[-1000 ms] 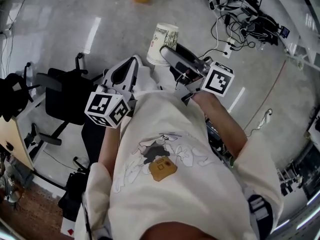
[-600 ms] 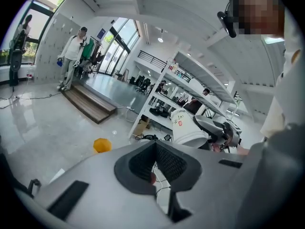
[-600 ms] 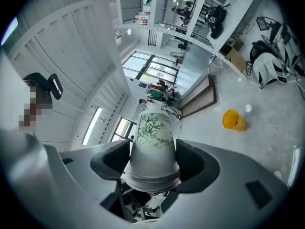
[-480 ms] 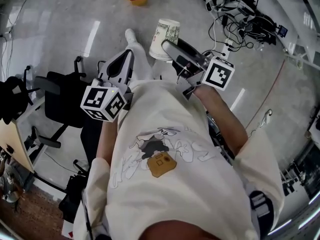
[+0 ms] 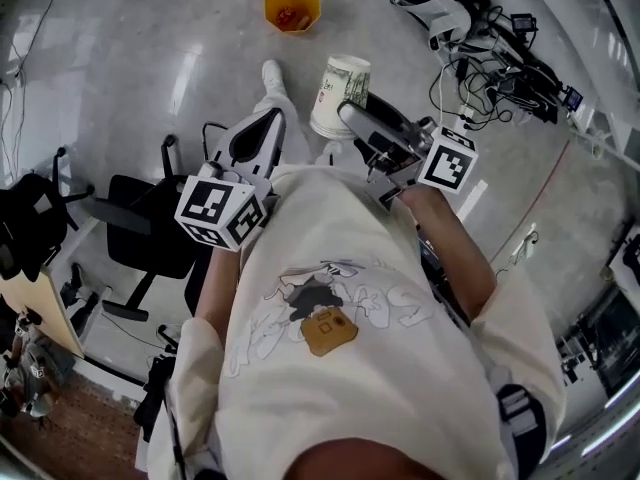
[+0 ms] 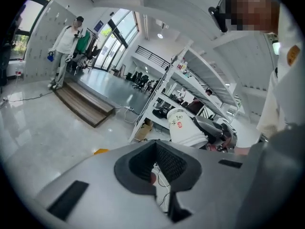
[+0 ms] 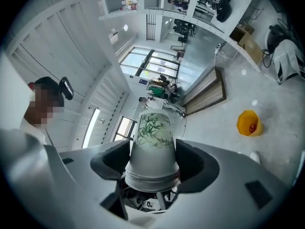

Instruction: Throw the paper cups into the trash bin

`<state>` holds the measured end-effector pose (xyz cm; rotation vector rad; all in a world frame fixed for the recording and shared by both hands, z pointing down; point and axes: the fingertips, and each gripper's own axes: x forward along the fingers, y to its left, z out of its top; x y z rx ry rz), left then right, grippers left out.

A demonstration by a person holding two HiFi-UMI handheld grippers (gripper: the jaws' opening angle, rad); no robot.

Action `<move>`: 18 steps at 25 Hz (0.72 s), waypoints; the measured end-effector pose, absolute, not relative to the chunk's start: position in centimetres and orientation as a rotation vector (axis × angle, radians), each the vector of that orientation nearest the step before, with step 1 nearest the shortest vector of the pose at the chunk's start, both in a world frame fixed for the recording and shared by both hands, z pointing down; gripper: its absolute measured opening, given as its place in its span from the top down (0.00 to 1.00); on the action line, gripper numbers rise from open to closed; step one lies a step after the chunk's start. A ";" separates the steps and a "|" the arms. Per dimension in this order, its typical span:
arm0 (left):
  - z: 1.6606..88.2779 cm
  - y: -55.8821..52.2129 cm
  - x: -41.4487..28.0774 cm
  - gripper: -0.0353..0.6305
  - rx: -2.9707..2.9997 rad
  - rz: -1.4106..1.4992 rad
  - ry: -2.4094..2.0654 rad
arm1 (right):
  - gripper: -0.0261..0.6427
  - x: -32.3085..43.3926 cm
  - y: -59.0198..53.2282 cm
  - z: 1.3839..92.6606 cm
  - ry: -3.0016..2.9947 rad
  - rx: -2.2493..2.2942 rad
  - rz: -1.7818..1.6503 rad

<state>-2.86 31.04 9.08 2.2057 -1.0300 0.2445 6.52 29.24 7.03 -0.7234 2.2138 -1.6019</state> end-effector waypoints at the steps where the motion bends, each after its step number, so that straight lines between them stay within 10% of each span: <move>1: 9.0 28.6 -3.7 0.94 2.209 0.254 -1.022 | 0.51 5.9 27.2 6.9 2.218 -0.718 -1.597; 18: 8.9 10.1 -3.6 0.94 2.159 0.282 -0.973 | 0.51 5.0 8.6 7.7 2.280 -0.748 -1.648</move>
